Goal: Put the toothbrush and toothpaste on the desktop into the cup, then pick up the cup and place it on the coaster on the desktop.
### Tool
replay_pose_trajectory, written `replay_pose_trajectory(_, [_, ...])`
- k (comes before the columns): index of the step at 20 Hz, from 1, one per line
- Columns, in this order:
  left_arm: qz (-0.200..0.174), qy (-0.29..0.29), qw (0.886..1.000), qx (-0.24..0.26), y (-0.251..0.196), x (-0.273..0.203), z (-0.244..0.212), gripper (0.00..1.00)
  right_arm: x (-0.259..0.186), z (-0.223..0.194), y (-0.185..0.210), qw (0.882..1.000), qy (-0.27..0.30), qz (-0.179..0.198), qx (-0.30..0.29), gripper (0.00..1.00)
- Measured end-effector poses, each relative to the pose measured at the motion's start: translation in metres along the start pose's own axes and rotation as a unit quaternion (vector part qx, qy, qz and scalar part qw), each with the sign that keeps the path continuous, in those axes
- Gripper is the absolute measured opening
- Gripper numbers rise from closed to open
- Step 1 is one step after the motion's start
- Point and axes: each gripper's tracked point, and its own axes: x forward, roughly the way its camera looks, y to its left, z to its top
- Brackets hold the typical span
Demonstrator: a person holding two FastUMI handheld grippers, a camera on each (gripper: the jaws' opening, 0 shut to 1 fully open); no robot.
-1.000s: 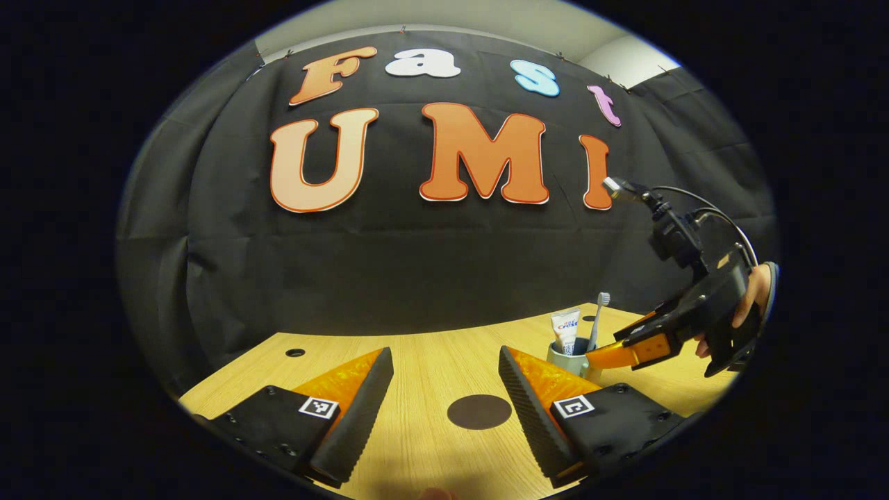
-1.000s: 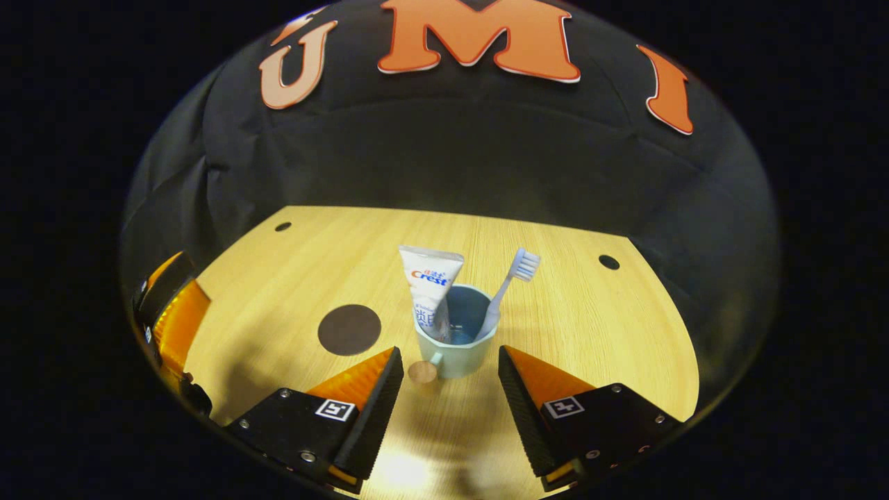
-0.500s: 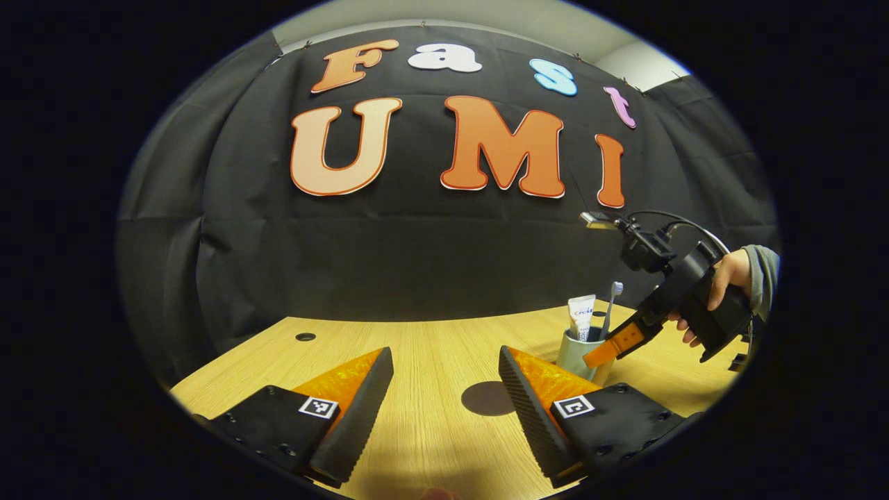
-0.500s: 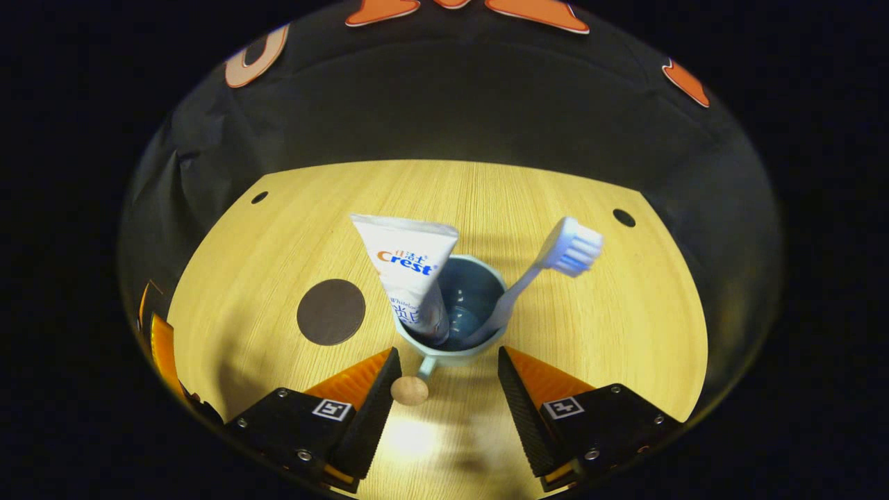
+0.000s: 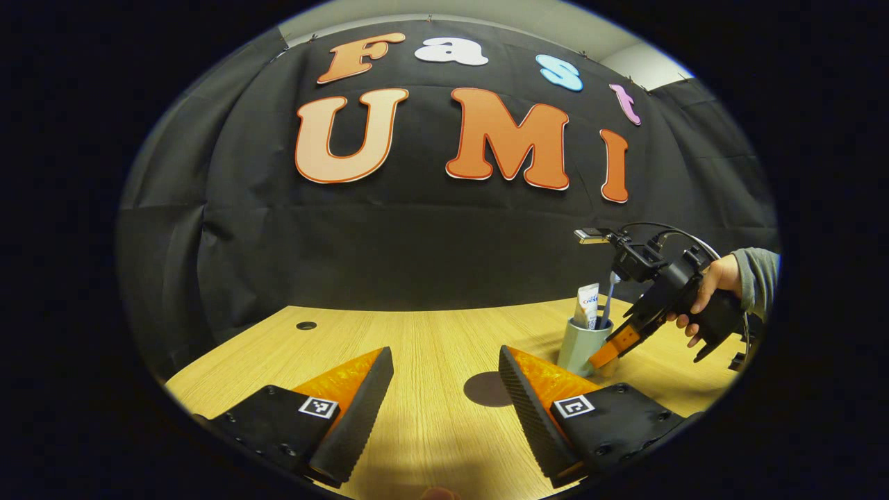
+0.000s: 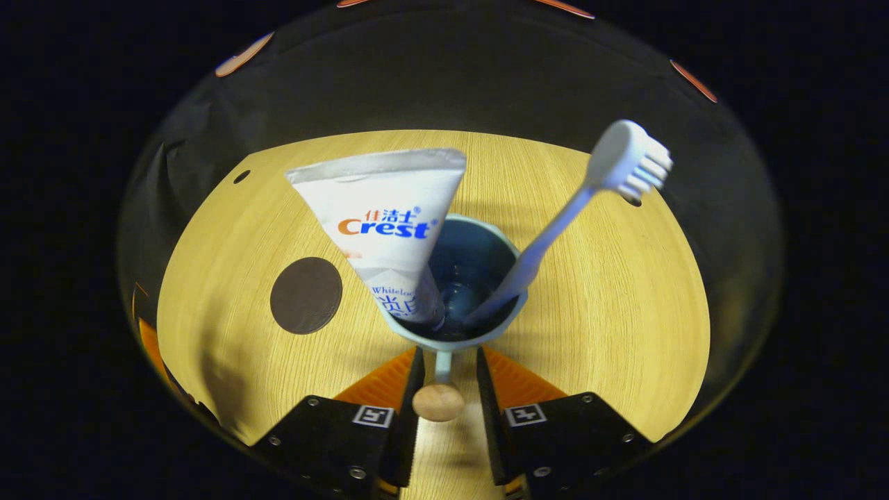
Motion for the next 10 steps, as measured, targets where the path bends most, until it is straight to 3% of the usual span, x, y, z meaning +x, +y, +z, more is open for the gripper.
replay_pose_trajectory(2, [-0.001, 0.003, 1.0, 0.001, -0.0012, 0.0002, -0.0018, 0.97, -0.0029, 0.0024, 0.0019, 1.0, -0.002, 0.004, 0.011, 0.27])
replay_pose_trajectory(10, [-0.001, 0.011, 1.0, 0.012, -0.0059, -0.007, -0.0098, 0.97, -0.0001, 0.0022, 0.0031, 1.0, -0.017, 0.022, 0.004, 0.2])
